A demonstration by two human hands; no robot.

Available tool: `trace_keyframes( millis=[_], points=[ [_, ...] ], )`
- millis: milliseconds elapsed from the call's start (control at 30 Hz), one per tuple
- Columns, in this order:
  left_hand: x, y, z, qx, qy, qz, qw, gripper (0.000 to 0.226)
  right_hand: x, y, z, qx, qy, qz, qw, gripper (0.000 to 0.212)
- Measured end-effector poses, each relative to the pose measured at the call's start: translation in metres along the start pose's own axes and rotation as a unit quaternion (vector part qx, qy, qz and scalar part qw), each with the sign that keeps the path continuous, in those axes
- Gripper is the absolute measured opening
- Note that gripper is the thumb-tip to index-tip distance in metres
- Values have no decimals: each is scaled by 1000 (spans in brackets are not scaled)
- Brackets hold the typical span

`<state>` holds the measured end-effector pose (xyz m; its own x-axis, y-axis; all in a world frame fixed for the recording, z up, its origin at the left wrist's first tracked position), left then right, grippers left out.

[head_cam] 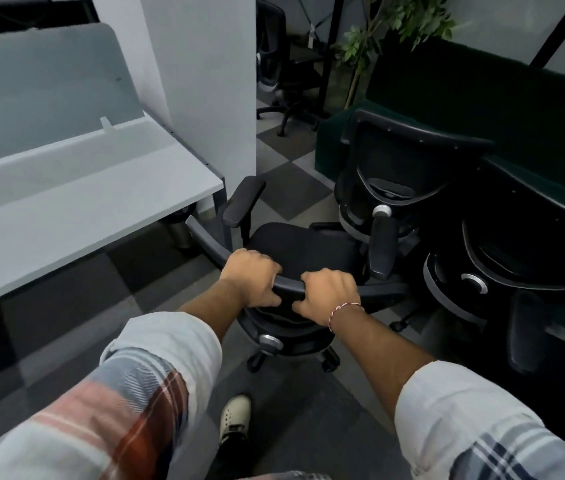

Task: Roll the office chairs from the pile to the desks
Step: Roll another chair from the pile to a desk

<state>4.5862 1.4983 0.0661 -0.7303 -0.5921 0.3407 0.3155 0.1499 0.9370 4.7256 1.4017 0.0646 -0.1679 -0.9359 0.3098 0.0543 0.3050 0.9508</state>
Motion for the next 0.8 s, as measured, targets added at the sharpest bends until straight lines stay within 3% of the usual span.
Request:
trace_keyframes(
  millis=[267, 433, 800],
  points=[
    [52, -5, -40, -5, -5, 81, 997, 34, 54, -18, -6, 41, 69, 1, 997, 31],
    [88, -23, -47, 2, -15, 86, 996, 46, 86, -26, -3, 58, 110, 12, 992, 32],
    [182, -54, -75, 14, 74, 52, 996, 38, 154, -60, 31, 75, 153, -35, 985, 36]
  ],
)
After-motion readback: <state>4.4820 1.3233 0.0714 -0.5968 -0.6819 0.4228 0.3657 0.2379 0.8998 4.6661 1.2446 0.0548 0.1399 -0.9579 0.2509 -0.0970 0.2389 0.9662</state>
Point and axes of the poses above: each hand's wrist, its own x-axis away from the middle knuckle, its own y-axis out of the back of the hand, z = x × y, the point moved 1 cm from there along -x, towards the middle knuckle, and after that the axes turned 12 degrees about z, right-handed, at the moved point
